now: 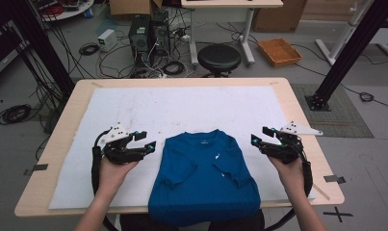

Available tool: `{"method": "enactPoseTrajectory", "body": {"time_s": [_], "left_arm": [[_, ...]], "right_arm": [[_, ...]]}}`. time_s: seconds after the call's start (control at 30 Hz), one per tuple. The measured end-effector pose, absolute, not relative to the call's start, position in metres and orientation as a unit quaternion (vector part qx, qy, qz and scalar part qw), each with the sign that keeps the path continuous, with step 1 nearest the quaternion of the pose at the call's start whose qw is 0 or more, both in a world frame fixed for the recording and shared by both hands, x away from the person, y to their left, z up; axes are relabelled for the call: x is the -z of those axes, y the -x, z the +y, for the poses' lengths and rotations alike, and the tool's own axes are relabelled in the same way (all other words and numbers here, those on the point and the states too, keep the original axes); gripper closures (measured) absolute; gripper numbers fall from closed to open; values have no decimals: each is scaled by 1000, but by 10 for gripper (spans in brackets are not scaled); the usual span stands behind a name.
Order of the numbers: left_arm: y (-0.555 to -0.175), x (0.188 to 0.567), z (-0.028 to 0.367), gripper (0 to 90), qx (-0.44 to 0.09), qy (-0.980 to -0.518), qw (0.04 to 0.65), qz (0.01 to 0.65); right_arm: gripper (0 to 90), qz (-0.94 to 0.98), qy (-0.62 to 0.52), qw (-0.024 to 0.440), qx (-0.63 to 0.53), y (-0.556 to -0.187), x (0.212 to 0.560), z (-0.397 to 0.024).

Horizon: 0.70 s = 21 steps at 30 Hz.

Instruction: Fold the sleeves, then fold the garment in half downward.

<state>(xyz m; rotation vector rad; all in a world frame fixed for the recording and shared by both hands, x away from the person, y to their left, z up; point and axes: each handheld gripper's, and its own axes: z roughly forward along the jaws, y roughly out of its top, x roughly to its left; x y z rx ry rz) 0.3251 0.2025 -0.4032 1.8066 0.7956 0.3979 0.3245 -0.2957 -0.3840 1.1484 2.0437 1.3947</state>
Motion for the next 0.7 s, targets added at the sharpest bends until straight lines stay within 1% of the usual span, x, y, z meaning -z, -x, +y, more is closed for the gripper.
{"method": "enactPoseTrajectory", "body": {"time_s": [0.3, 0.7], "left_arm": [[-324, 404, 202, 410, -168, -756, 537, 334], [-331, 401, 197, 410, -163, -754, 535, 345]], "right_arm": [[378, 730, -416, 207, -500, -324, 385, -297], [379, 737, -416, 212, -489, -337, 387, -289]]}}
